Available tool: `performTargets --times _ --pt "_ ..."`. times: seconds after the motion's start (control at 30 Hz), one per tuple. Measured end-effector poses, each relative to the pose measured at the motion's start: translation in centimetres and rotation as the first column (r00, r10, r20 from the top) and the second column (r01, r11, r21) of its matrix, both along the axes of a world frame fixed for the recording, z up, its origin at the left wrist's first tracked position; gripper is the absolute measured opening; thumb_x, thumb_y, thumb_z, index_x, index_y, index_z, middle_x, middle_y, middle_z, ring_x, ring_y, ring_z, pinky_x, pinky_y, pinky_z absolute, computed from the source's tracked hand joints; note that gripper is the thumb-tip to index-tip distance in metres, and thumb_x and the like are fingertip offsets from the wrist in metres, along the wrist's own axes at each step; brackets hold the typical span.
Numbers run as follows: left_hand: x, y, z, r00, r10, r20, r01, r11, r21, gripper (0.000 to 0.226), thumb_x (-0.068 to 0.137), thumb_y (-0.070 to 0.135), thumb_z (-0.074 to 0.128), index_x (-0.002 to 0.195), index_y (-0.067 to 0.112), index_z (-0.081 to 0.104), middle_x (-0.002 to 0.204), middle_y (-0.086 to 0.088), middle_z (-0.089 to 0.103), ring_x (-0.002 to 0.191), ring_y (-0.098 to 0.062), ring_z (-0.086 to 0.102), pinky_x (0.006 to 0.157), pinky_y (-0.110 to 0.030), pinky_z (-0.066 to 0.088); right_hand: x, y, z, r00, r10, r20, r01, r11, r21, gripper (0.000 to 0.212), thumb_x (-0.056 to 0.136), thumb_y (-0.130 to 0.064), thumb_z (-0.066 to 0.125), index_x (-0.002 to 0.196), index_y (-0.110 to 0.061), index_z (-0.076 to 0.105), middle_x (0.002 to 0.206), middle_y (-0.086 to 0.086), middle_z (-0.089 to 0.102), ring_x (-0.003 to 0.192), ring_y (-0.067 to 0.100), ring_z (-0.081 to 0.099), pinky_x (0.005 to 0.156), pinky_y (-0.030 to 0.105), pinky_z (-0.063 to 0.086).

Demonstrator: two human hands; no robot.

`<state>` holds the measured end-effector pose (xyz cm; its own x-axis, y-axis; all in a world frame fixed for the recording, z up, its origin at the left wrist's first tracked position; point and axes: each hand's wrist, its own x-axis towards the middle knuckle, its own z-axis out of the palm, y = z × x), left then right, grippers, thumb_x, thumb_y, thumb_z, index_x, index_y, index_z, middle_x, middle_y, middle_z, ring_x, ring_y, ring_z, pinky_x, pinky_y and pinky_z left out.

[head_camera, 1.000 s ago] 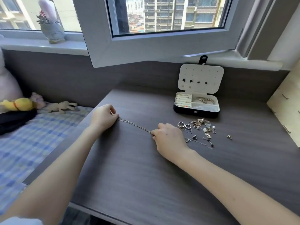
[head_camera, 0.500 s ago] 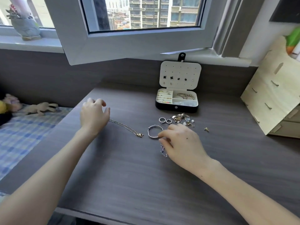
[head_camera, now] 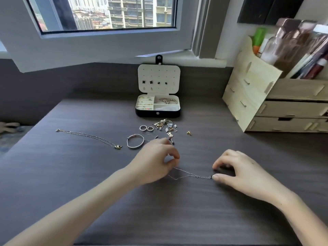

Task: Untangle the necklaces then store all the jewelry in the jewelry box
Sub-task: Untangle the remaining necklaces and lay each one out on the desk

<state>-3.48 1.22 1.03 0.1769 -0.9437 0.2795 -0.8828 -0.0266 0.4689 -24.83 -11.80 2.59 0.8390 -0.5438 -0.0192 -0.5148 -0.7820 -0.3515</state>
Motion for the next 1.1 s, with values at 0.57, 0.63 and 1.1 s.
performTargets --times 0.57,0.63,1.1 --pt "-4.3 -1.0 0.1 0.834 -0.128 -0.537 0.205 0.975 0.085 0.006 0.09 0.023 0.063 0.088 0.017 0.064 0.08 0.007 0.063 0.078 -0.002 0.059 0.078 -0.02 0.045 2.1 2.4 2.0 0.923 0.005 0.384 -0.103 0.966 0.236 0.012 0.091 -0.013 0.058 0.08 -0.017 0.057 0.073 -0.006 0.061 0.068 0.005 0.053 0.064 0.014 0.039" --pt "-4.2 -0.8 0.8 0.64 -0.092 -0.763 0.202 0.978 0.053 0.014 0.092 0.016 0.058 0.078 0.014 0.058 0.067 -0.002 0.059 0.061 -0.009 0.056 0.066 -0.02 0.045 2.6 2.1 3.0 0.869 -0.06 0.491 -0.134 0.927 0.349 0.013 0.091 -0.007 0.057 0.079 -0.011 0.057 0.068 -0.004 0.061 0.063 0.006 0.052 0.061 0.015 0.041" --pt "9.0 8.9 3.1 0.82 0.34 -0.461 -0.234 0.933 0.272 0.016 0.088 0.026 0.064 0.073 0.023 0.067 0.052 0.009 0.046 0.051 -0.006 0.039 0.049 -0.019 0.032 8.6 2.5 2.1 0.892 -0.1 0.441 -0.192 0.799 0.57 0.012 0.089 -0.003 0.059 0.087 -0.012 0.067 0.076 0.002 0.065 0.066 0.002 0.058 0.07 0.017 0.048"
